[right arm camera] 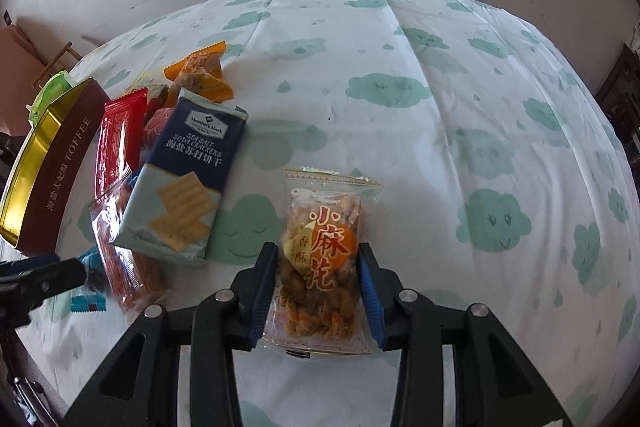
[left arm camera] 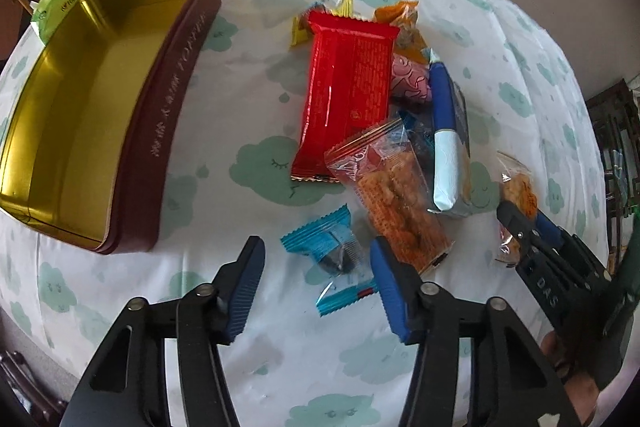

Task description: Organize snacks

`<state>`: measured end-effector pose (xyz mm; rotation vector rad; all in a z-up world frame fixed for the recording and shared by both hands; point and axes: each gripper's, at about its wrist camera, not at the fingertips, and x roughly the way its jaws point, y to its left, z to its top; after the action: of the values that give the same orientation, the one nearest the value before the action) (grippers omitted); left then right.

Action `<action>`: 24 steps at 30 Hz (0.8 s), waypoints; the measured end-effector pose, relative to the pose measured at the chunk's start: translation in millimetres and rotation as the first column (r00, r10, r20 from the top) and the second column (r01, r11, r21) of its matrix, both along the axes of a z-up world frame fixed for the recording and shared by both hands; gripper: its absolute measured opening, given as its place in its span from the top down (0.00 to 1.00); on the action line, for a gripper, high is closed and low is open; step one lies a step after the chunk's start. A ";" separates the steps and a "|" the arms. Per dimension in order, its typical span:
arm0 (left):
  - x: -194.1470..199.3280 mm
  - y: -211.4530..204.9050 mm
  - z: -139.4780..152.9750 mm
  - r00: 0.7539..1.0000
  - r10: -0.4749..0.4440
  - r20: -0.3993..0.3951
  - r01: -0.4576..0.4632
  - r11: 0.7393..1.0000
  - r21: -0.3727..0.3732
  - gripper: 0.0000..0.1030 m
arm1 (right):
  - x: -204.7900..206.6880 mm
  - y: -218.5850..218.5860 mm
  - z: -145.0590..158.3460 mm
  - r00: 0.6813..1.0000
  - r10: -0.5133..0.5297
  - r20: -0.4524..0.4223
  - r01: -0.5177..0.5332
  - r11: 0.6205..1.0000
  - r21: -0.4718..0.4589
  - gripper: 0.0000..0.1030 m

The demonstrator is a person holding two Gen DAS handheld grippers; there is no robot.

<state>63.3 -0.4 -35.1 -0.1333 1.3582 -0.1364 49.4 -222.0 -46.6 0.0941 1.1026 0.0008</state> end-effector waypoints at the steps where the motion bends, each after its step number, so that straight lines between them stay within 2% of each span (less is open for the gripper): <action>1: 1.1 -1.1 -1.2 1.000 0.000 -0.006 0.000 1.000 0.002 0.54 | -0.5 -0.1 0.1 1.000 0.001 0.000 -0.001 1.000 0.001 0.61; 5: 4.8 -4.6 -8.1 1.000 -0.007 -0.029 0.008 1.000 0.024 0.56 | -1.0 -1.3 0.2 1.000 0.002 0.000 -0.002 1.000 0.007 0.61; 8: 1.9 -5.3 -13.6 0.999 -0.033 -0.044 0.035 0.999 0.037 0.63 | -1.5 -2.1 0.1 1.000 0.006 -0.001 -0.006 1.000 0.007 0.61; 10: -1.7 -5.5 -13.1 0.998 -0.058 -0.024 0.060 0.997 0.056 0.68 | -1.2 -1.7 0.0 1.000 0.005 -0.002 -0.005 1.000 0.006 0.61; 14: -7.0 -5.0 -11.8 0.995 -0.101 0.001 0.101 0.993 0.068 0.69 | -1.0 -0.3 -0.2 1.000 0.006 -0.002 -0.006 1.000 -0.002 0.61; 18: -15.8 -3.7 -5.5 0.987 -0.155 0.049 0.152 0.986 0.069 0.69 | -1.0 1.3 -0.7 1.000 0.004 -0.002 -0.004 1.000 -0.011 0.61; 24: -26.2 10.9 28.3 0.958 -0.214 0.192 0.202 0.976 0.084 0.69 | -0.6 3.7 -0.5 1.000 0.004 -0.002 -0.004 1.000 -0.029 0.61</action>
<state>37.1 10.5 -6.7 0.0763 1.1714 -0.2766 48.9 -218.4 -47.1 0.0658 1.1047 -0.0119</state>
